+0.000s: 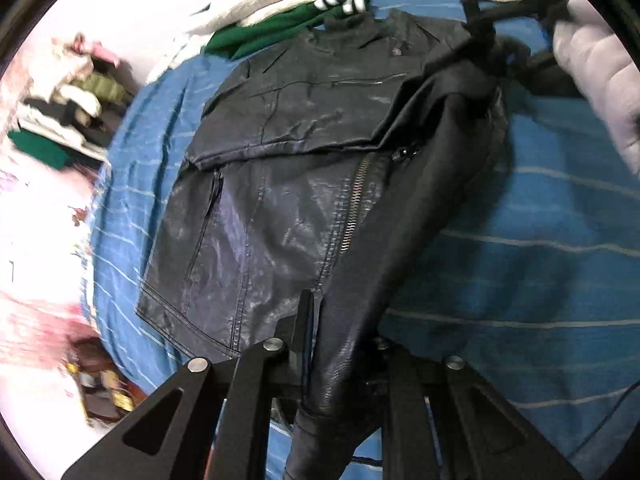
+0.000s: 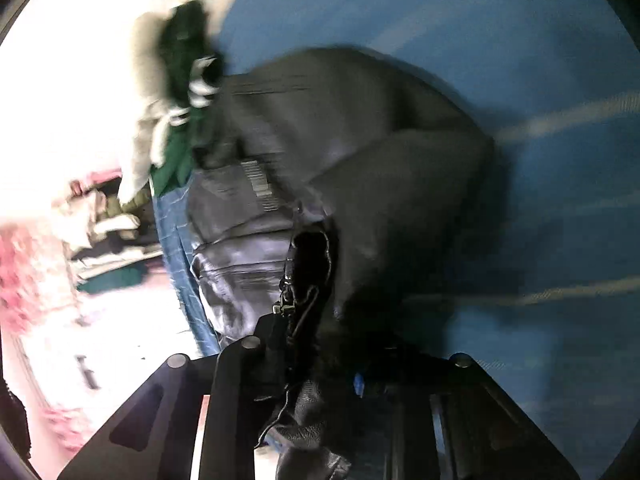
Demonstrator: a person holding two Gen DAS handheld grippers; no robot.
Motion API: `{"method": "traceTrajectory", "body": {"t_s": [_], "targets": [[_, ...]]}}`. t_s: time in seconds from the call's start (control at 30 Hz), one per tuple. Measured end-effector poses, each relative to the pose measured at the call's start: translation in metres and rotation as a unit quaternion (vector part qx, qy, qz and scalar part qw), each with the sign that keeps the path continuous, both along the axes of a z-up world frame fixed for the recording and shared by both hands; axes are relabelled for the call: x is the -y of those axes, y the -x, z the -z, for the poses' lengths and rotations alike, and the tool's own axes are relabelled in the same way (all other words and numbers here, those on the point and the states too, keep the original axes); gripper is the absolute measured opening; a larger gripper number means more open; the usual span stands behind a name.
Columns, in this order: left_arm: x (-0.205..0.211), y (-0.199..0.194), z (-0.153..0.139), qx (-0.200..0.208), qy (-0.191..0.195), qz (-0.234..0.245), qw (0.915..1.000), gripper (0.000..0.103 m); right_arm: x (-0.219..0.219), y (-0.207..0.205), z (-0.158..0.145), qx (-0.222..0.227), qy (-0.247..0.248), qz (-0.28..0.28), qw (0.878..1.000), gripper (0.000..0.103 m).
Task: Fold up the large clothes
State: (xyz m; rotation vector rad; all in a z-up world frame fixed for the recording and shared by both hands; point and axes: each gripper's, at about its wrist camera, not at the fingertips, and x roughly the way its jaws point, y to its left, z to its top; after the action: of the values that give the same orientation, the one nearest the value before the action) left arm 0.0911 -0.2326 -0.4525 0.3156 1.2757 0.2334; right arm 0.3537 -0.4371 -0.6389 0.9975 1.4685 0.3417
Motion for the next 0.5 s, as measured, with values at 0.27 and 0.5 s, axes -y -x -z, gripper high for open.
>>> {"method": "traceTrajectory", "body": {"t_s": [0.27, 0.5], "targets": [[-0.111, -0.007, -0.053, 0.017, 0.119, -0.055, 0.9912, 0.015, -0.144, -0.032, -0.136, 0.065, 0.09, -0.094, 0.989, 0.022], [-0.249, -0.032, -0.032, 0.016, 0.225, -0.141, 0.964, 0.018, -0.323, -0.074, -0.127, 0.034, 0.218, -0.179, 0.959, 0.022]]}}
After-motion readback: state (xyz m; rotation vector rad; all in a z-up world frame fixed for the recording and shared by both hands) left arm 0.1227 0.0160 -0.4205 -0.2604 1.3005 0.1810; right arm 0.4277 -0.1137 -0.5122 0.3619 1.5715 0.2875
